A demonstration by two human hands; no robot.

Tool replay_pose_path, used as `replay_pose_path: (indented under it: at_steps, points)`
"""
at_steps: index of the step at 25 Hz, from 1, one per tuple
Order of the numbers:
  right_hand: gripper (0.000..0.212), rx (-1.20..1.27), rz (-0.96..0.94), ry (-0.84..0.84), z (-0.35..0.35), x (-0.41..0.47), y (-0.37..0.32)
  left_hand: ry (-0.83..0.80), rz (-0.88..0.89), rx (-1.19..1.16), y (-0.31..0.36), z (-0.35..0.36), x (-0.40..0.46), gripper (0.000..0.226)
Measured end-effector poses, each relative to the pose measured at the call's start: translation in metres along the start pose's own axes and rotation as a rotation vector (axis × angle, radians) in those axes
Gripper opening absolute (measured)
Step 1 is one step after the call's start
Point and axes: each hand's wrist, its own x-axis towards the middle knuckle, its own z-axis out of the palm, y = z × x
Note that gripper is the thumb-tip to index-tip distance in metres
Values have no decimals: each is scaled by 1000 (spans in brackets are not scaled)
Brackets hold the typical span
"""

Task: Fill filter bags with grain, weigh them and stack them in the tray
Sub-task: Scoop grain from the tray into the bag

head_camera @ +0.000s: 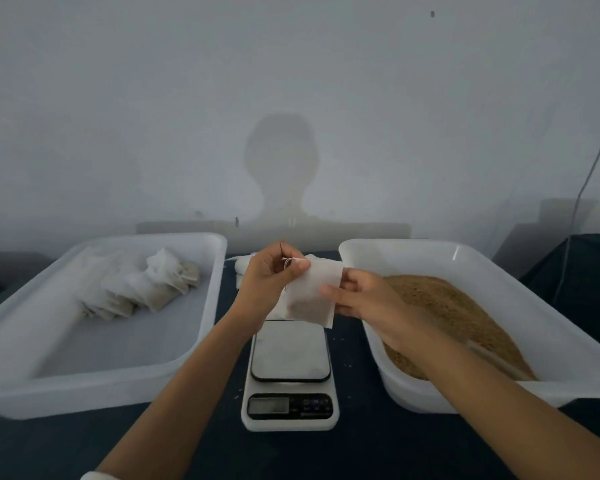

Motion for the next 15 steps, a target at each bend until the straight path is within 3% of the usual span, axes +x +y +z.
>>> replay_pose_path:
  at_steps: [3,6,10,15]
  points:
    - [21,84,48,105,33,11,11,59,-21,-11,-7,-22,-12,15]
    - [24,-2,-6,209,54,19,25,119,-38,-9,-22,-34,-22,6]
    - [22,-131,-84,348,64,25,44,175,-190,78,-49,-34,-32,34]
    - [14,-149,0,399,63,28,71,137,-213,352,-82,-29,-42,12]
